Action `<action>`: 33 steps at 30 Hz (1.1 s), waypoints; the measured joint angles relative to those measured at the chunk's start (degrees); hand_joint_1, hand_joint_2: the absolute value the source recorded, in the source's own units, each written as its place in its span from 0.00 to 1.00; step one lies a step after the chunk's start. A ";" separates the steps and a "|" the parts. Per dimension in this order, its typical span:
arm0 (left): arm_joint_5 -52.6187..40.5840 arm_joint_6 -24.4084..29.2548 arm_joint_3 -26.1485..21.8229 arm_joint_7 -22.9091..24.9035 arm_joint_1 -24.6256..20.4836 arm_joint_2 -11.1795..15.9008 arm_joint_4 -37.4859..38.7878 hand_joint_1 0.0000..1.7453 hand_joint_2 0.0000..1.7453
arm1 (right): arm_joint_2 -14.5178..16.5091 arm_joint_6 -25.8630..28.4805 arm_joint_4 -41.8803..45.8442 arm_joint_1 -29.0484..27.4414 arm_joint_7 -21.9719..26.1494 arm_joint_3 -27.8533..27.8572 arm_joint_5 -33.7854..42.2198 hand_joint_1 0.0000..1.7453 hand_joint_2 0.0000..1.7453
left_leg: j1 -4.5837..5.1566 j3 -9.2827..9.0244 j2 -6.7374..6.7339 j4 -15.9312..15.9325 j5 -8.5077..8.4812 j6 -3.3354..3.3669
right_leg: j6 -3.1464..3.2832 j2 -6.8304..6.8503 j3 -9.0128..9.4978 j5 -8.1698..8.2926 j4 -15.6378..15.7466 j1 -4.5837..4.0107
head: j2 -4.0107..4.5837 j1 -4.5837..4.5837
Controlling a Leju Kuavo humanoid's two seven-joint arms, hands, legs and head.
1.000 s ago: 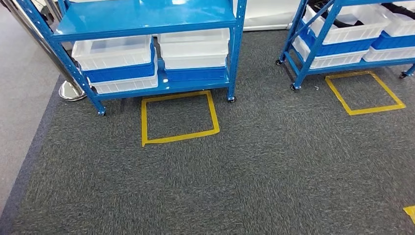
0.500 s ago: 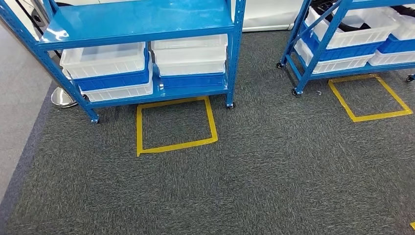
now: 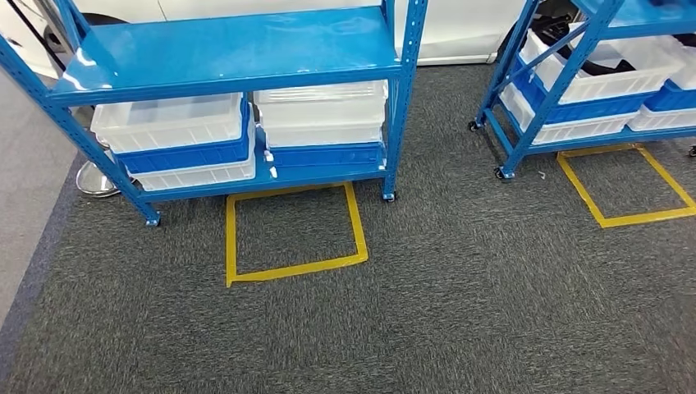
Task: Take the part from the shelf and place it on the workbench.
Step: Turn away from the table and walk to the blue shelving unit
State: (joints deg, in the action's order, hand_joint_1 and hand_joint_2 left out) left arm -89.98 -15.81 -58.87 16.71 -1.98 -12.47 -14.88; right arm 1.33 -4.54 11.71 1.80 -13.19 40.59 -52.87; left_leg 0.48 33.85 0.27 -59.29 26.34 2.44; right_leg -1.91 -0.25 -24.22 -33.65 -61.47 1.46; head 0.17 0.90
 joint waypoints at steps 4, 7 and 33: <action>0.00 0.09 0.01 0.14 -0.07 -0.01 0.00 0.00 1.00 | 0.27 0.07 -0.02 0.38 0.01 0.12 -0.01 0.00 1.00 | -0.08 -3.97 0.15 1.39 2.31 0.84 | -0.07 0.04 -9.48 -3.60 -12.12 -0.16 | 0.00 0.02; -0.01 0.04 0.01 0.14 0.04 -0.01 0.00 0.00 1.00 | 0.28 0.08 -0.02 0.09 0.02 0.25 -0.01 0.00 1.00 | -0.06 -7.53 0.64 1.49 5.06 0.69 | -0.18 0.05 -13.96 -5.10 -10.90 -0.47 | 0.00 0.03; -0.03 -0.55 1.35 0.14 -0.46 0.11 0.43 0.00 1.00 | -0.14 -0.59 0.05 0.45 -0.27 1.58 0.13 0.00 1.00 | -0.78 -1.99 -0.08 1.27 0.32 0.04 | -0.68 -0.13 -4.08 -0.51 -7.65 0.46 | 0.00 0.24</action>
State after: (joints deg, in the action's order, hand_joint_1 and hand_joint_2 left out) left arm -90.01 -16.37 -57.51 16.85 -2.44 -12.35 -14.46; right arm 1.19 -5.13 11.76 2.26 -13.46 42.18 -52.74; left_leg -0.30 31.86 0.19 -58.01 26.66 2.47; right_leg -2.59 -0.38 -28.30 -34.15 -69.12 1.92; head 0.17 1.14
